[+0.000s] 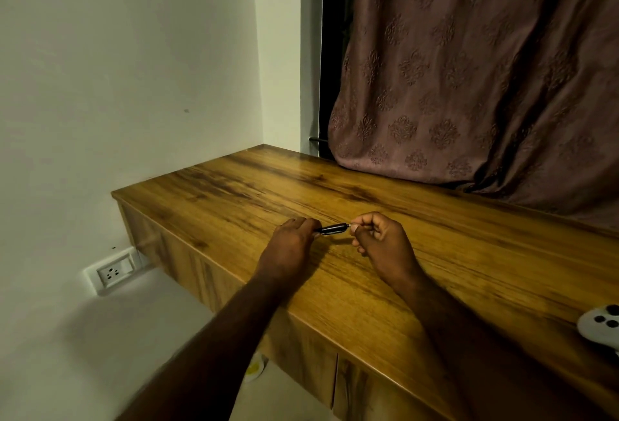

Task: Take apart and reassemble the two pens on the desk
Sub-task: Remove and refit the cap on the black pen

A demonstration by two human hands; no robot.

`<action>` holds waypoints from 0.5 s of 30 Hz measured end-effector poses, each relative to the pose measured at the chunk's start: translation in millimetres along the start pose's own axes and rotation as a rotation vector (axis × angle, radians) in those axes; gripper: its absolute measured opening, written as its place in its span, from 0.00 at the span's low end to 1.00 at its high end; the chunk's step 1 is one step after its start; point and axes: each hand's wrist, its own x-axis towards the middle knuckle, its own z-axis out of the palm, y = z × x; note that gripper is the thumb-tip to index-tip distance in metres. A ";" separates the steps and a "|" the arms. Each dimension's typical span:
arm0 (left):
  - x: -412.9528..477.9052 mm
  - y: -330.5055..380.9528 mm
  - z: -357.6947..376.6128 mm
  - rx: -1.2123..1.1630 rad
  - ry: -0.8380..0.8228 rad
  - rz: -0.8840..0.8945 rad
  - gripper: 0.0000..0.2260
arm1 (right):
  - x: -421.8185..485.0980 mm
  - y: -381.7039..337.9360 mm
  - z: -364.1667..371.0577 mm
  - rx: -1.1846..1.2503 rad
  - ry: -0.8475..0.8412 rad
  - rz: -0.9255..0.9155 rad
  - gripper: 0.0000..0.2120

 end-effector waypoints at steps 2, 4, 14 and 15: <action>0.3 -1.4 0.1 0.001 -0.009 -0.002 0.21 | 0.5 1.5 -0.1 -0.007 -0.004 0.004 0.04; 0.8 -3.6 1.3 0.018 -0.013 0.005 0.16 | 0.6 2.6 0.0 -0.016 -0.005 0.011 0.03; -0.8 -0.7 -0.3 0.003 0.015 0.045 0.22 | 0.8 5.3 1.5 0.016 -0.043 0.038 0.04; -1.2 -0.3 0.0 0.004 0.016 0.050 0.22 | 0.7 4.9 1.4 0.025 -0.048 0.046 0.04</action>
